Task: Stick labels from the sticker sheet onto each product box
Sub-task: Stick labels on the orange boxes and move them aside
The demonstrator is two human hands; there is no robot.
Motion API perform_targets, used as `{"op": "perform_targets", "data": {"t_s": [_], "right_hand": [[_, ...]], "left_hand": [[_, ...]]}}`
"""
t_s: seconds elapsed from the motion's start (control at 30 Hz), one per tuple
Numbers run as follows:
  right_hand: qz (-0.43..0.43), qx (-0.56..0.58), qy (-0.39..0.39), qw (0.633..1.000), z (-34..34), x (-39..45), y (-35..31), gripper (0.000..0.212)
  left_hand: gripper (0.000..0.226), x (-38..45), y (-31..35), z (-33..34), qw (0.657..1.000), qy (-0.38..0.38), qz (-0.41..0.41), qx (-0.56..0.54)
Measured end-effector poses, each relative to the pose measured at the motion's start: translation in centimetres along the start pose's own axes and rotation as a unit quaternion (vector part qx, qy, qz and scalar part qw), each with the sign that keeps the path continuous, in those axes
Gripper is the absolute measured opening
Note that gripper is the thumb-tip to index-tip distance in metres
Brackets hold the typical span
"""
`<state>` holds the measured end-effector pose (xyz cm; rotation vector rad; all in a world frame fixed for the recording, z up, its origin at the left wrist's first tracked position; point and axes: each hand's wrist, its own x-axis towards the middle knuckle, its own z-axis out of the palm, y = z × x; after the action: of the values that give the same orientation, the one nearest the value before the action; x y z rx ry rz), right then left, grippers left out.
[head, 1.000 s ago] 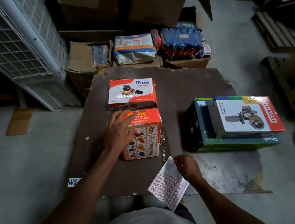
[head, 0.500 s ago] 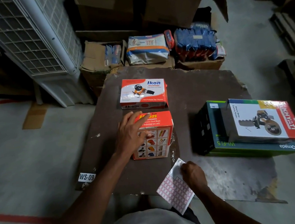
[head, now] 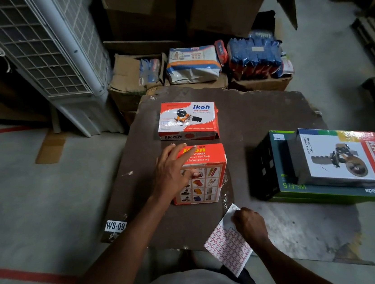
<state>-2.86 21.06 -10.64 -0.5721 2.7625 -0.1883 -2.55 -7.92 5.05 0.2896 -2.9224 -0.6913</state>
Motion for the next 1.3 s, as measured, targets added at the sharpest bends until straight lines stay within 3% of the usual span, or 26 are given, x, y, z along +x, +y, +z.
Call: {"op": "perform_targets", "data": {"t_s": [0.17, 0.3, 0.43, 0.73, 1.0, 1.3], "right_hand": [[-0.029, -0.038, 0.011, 0.999, 1.2, -0.1, 0.6, 0.013], [-0.072, -0.047, 0.003, 0.996, 1.3, -0.2, 1.0, 0.024], [-0.070, -0.024, -0.007, 0.997, 1.1, 0.3, 1.1, 0.007], [-0.082, -0.053, -0.031, 0.995, 1.4, 0.8, 1.2, 0.014], [-0.120, -0.032, -0.008, 0.992, 2.0, 1.4, 2.1, 0.015], [-0.106, -0.005, -0.025, 0.994, 1.9, 1.2, 2.7, 0.018]], "left_hand": [[0.075, 0.0, 0.1, 0.0, 1.000, 0.000, 0.000, -0.007], [0.075, 0.0, 0.0, 0.1, 1.000, -0.001, 0.000, -0.010], [0.075, 0.3, -0.1, 0.1, 1.000, -0.005, -0.002, -0.011], [0.075, 0.4, -0.3, 0.3, 1.000, -0.005, 0.000, -0.008], [0.076, 0.6, -0.4, 0.3, 1.000, -0.010, -0.002, -0.007], [0.076, 0.5, -0.3, 0.4, 1.000, -0.005, 0.001, -0.004]]}}
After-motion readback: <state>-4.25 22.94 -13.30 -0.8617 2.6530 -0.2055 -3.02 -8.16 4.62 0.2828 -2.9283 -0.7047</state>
